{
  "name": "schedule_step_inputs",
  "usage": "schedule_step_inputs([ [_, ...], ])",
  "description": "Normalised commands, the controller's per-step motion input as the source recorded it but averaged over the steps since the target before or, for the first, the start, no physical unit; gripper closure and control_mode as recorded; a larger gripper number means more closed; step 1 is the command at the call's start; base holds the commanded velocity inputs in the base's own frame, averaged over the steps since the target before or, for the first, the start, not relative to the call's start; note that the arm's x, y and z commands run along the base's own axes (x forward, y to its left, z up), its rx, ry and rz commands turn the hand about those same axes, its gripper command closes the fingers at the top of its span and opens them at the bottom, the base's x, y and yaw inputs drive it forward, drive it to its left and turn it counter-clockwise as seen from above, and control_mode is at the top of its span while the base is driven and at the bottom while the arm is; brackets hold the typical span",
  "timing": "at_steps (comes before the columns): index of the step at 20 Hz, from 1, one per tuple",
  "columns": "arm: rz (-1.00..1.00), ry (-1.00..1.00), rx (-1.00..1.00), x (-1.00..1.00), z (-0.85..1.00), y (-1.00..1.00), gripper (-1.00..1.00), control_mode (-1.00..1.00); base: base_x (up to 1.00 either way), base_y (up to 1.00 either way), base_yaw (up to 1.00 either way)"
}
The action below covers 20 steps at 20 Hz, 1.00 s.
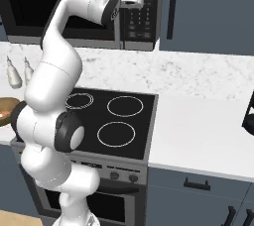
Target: Open the microwave, place the bowl with waffle inside the microwave, then close the microwave door and turn it on.
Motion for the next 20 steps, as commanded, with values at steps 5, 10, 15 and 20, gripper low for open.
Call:
schedule_step_inputs([
  [5,-0.01,-0.27,0.00,0.00,-0.10,0.19,-1.00,-1.00,0.00,0.00,0.00],
  [10,0.00,-0.01,0.00,0.38,0.00,-0.03,-1.00,-1.00,0.00,0.00,0.00],
  [15,0.00,-0.04,0.00,0.46,0.00,-0.02,-1.00,-1.00,0.00,0.00,0.00],
  [20,0.00,-0.02,0.00,0.13,-0.01,0.03,1.00,-1.00,0.00,0.00,0.00],
])
